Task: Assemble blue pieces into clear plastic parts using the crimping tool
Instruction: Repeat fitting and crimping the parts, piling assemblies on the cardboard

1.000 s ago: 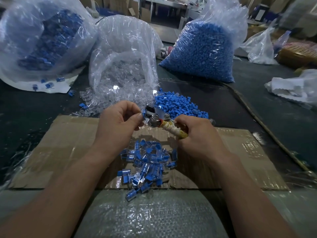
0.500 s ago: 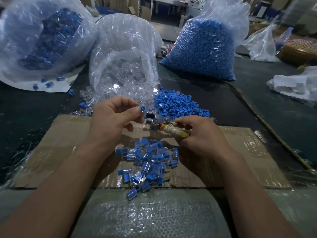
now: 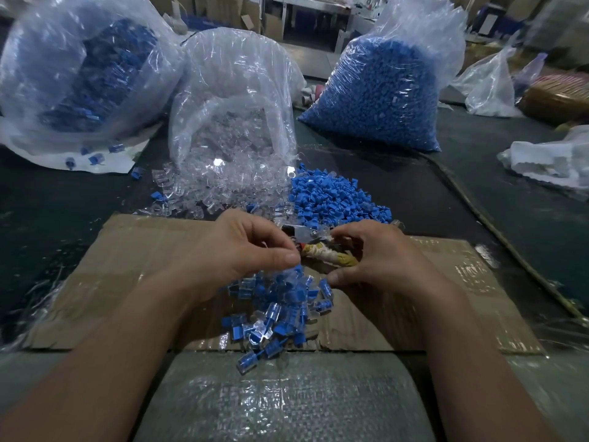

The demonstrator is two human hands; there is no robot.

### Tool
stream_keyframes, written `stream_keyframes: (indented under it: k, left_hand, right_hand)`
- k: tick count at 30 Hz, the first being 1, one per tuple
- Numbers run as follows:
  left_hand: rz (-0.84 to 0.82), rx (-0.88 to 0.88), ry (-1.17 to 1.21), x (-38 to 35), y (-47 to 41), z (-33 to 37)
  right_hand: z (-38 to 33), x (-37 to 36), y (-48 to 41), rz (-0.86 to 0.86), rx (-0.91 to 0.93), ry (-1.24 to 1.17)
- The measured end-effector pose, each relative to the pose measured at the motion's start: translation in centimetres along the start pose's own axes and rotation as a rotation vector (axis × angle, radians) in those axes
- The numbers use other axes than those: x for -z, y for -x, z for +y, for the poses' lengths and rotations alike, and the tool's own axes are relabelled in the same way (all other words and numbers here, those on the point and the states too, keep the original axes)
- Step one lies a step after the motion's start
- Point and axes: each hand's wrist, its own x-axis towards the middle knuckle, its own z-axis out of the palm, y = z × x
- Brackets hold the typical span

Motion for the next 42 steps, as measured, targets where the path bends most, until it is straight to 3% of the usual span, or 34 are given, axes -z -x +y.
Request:
stream_keyframes:
  k: [2,4,6,8,12,17,20,31,34,38,42]
  left_hand:
    - [0.132,-0.010,0.030,0.3,-0.3,-0.4]
    - [0.385,-0.046,-0.013,0.6,-0.7,-1.0]
    - [0.620,-0.102,-0.173,1.0,-1.3,-1.7]
    - [0.721,-0.112,-0.358,1.5,-1.7,-2.1]
    - [0.698,-0.070,-0.606,2.0,-2.4,-2.9]
    - [0.520,0.061,-0.833,2.4,-3.0,-3.5]
    - [0.459,0.132,-0.948,2.7,-3.3,-3.7]
    - [0.611,-0.001,-0.770,2.2,-2.5,-3.3]
    - [0.640,-0.057,-0.554,2.0,-2.0,-2.9]
    - [0.560,-0.074,-0.272,1.5,-1.3,-2.3]
    - [0.525,-0.087,-0.171,1.2,-1.0,-1.9]
  right_hand:
    - [0.1,0.0,0.0,-0.024,-0.003,-0.010]
    - [0.2,0.1,0.0,-0.043,-0.009,-0.026]
    - [0.2,0.2,0.1,-0.055,-0.014,-0.031]
    - [0.3,0.3,0.1,-0.064,-0.004,-0.038]
    - [0.3,0.6,0.3,-0.013,0.018,-0.090]
    - [0.2,0.8,0.2,0.325,0.020,-0.196]
    - [0.3,0.9,0.2,0.405,0.007,-0.201]
    - [0.5,1.0,0.1,0.491,-0.062,-0.213]
    - [0.9,1.0,-0.1,0.525,-0.116,-0.216]
    - [1.6,0.9,-0.5,0.555,-0.187,-0.218]
    - [1.9,0.5,-1.2,0.522,-0.229,-0.178]
